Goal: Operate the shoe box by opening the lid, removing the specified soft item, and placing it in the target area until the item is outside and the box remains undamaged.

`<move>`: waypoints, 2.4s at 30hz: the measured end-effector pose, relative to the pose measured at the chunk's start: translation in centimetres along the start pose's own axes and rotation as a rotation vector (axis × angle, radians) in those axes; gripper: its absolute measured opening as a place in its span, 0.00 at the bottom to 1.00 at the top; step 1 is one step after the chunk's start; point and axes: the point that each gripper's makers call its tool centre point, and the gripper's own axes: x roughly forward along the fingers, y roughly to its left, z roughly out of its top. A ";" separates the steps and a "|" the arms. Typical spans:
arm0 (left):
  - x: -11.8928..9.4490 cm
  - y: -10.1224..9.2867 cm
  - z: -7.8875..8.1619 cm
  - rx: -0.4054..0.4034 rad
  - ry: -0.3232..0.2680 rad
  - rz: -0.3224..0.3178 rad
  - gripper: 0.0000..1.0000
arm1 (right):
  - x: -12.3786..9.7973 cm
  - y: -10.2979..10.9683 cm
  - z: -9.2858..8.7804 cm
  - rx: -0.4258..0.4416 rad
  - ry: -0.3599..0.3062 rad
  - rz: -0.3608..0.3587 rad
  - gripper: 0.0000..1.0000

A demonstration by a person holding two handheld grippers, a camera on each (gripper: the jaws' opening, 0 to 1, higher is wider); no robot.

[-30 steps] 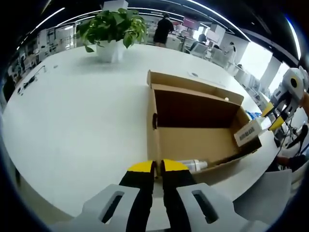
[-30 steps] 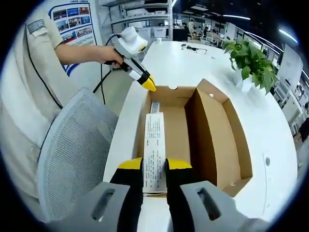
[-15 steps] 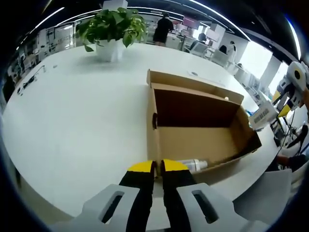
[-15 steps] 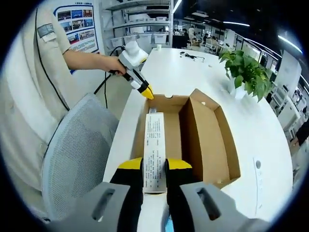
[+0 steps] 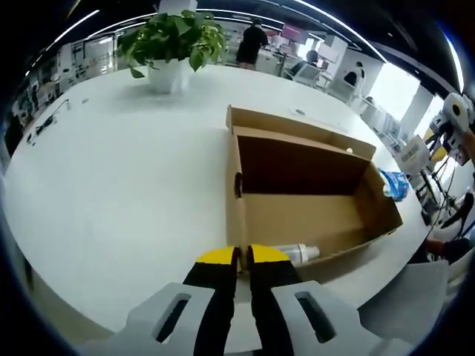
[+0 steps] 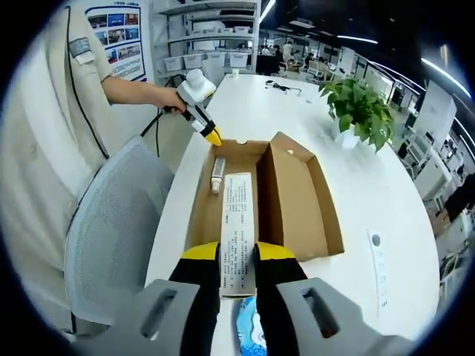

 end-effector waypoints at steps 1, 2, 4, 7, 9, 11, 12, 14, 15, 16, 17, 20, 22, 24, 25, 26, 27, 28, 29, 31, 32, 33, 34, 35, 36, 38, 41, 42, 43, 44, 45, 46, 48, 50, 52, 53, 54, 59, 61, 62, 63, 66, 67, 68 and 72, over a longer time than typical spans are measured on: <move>0.0 0.0 0.0 0.001 0.000 0.001 0.03 | -0.3 -0.1 -0.2 -0.001 0.002 -0.005 0.14; 0.0 -0.1 0.0 0.000 0.001 0.001 0.03 | -0.6 -0.2 -0.4 0.000 0.004 -0.009 0.14; 0.0 -0.1 0.0 0.002 0.004 0.003 0.03 | -1.2 -0.6 -0.8 0.004 0.010 -0.022 0.14; 0.0 -0.1 0.0 0.004 0.010 0.003 0.03 | -2.3 -1.4 -1.7 0.009 0.019 -0.043 0.14; 0.0 -0.1 0.0 0.007 0.012 0.003 0.03 | -2.9 -1.8 -2.2 0.013 0.026 -0.055 0.14; 0.0 -0.2 0.0 0.009 0.015 0.004 0.03 | -3.6 -2.3 -2.8 0.021 0.034 -0.075 0.14; 0.0 -0.1 0.0 0.010 0.016 0.004 0.03 | -4.0 -2.6 -3.2 0.026 0.041 -0.086 0.14; 0.0 -0.1 0.0 0.009 0.018 0.004 0.03 | -4.5 -3.0 -3.8 0.028 0.052 -0.098 0.14; 0.0 -0.1 0.0 0.011 0.020 0.004 0.03 | -4.9 -3.2 -4.2 0.034 0.056 -0.106 0.14; 0.0 -0.1 0.0 0.012 0.021 0.004 0.03 | -5.0 -3.3 -4.3 0.035 0.057 -0.108 0.14; 0.0 -0.1 0.0 0.012 0.023 0.005 0.03 | -5.3 -3.6 -4.6 0.038 0.058 -0.117 0.14; 0.0 -0.1 0.0 0.013 0.028 0.005 0.03 | -6.0 -4.1 -5.3 0.047 0.065 -0.131 0.14; 0.0 0.0 0.0 0.015 0.031 0.006 0.03 | -6.4 -4.4 -5.8 0.047 0.076 -0.138 0.14; 0.0 0.0 0.0 0.016 0.034 0.006 0.03 | -6.7 -4.7 -6.3 0.047 0.087 -0.146 0.14; 0.1 0.0 0.0 0.015 0.035 0.006 0.03 | -6.9 -4.9 -6.7 0.048 0.092 -0.148 0.14; 0.1 0.0 0.1 0.016 0.036 0.007 0.03 | -7.0 -5.0 -6.9 0.048 0.096 -0.151 0.14; 0.1 0.0 0.1 0.017 0.037 0.007 0.03 | -7.2 -5.4 -7.3 0.046 0.104 -0.158 0.14; 0.1 0.0 0.1 0.016 0.038 0.008 0.03 | -7.3 -5.5 -7.5 0.047 0.109 -0.163 0.14; 0.1 0.0 0.1 0.016 0.038 0.008 0.03 | -7.5 -5.7 -7.7 0.047 0.113 -0.167 0.14; 0.1 0.0 0.1 0.019 0.042 0.010 0.03 | -7.8 -6.2 -8.3 0.052 0.117 -0.175 0.14; 0.1 0.0 0.1 0.021 0.043 0.010 0.03 | -7.9 -6.5 -8.6 0.055 0.120 -0.181 0.14; 0.1 0.0 0.1 0.021 0.044 0.010 0.03 | -8.1 -6.7 -8.9 0.055 0.124 -0.186 0.14; 0.1 0.0 0.1 0.022 0.046 0.011 0.03 | -8.2 -7.0 -9.3 0.054 0.133 -0.191 0.14; 0.1 0.0 0.1 0.022 0.046 0.011 0.03 | -8.3 -7.1 -9.6 0.055 0.137 -0.193 0.14; 0.1 0.0 0.1 0.023 0.047 0.013 0.03 | -8.4 -7.3 -9.8 0.056 0.141 -0.194 0.14; 0.1 0.0 0.1 0.022 0.046 0.016 0.03 | -8.5 -7.5 -10.3 0.056 0.148 -0.196 0.14; 0.1 0.0 0.1 0.021 0.044 0.020 0.03 | -8.6 -8.0 -11.3 0.055 0.165 -0.199 0.14; 0.1 0.0 0.1 0.022 0.044 0.020 0.03 | -8.7 -8.2 -11.6 0.056 0.168 -0.198 0.14; 0.1 0.0 0.2 0.023 0.045 0.020 0.03 | -8.7 -8.4 -11.9 0.059 0.171 -0.198 0.14; 0.1 0.0 0.2 0.026 0.045 0.020 0.03 | -8.7 -8.5 -12.2 0.062 0.172 -0.198 0.14; 0.1 0.0 0.2 0.028 0.046 0.020 0.03 | -8.8 -8.7 -12.4 0.065 0.173 -0.200 0.14; 0.1 0.0 0.2 0.028 0.046 0.020 0.03 | -8.7 -8.9 -12.9 0.071 0.175 -0.202 0.14; 0.2 0.0 0.2 0.025 0.046 0.021 0.03 | -8.7 -9.3 -13.6 0.073 0.189 -0.204 0.14; 0.2 0.0 0.2 0.026 0.047 0.022 0.03 | -8.8 -9.7 -14.3 0.075 0.195 -0.206 0.14; 0.2 -0.1 0.2 0.030 0.050 0.024 0.03 | -8.9 -10.1 -14.7 0.077 0.199 -0.210 0.14; 0.2 -0.1 0.2 0.033 0.052 0.024 0.03 | -8.9 -10.4 -15.0 0.079 0.201 -0.214 0.14; 0.2 -0.1 0.2 0.034 0.053 0.024 0.03 | -8.9 -10.5 -15.2 0.079 0.202 -0.213 0.14; 0.2 -0.1 0.2 0.039 0.063 0.026 0.03 | -8.8 -11.1 -17.0 0.076 0.236 -0.206 0.14; 0.2 -0.1 0.2 0.041 0.065 0.028 0.03 | -8.7 -11.2 -18.0 0.074 0.257 -0.203 0.14; 0.2 -0.1 0.2 0.042 0.066 0.029 0.03 | -8.7 -11.3 -18.5 0.069 0.269 -0.202 0.14; 0.2 -0.1 0.2 0.043 0.068 0.029 0.03 | -8.6 -11.4 -18.9 0.071 0.272 -0.202 0.14; 0.2 -0.1 0.1 0.044 0.074 0.033 0.03 | -8.4 -11.5 -20.6 0.077 0.298 -0.196 0.14; 0.2 -0.1 0.1 0.043 0.075 0.034 0.03 | -8.3 -11.5 -21.2 0.077 0.311 -0.193 0.14; 0.3 -0.1 0.1 0.045 0.076 0.037 0.03 | -8.2 -11.6 -21.9 0.076 0.327 -0.196 0.14; 0.3 0.0 0.1 0.042 0.077 0.042 0.03 | -8.1 -11.7 -23.8 0.101 0.349 -0.193 0.14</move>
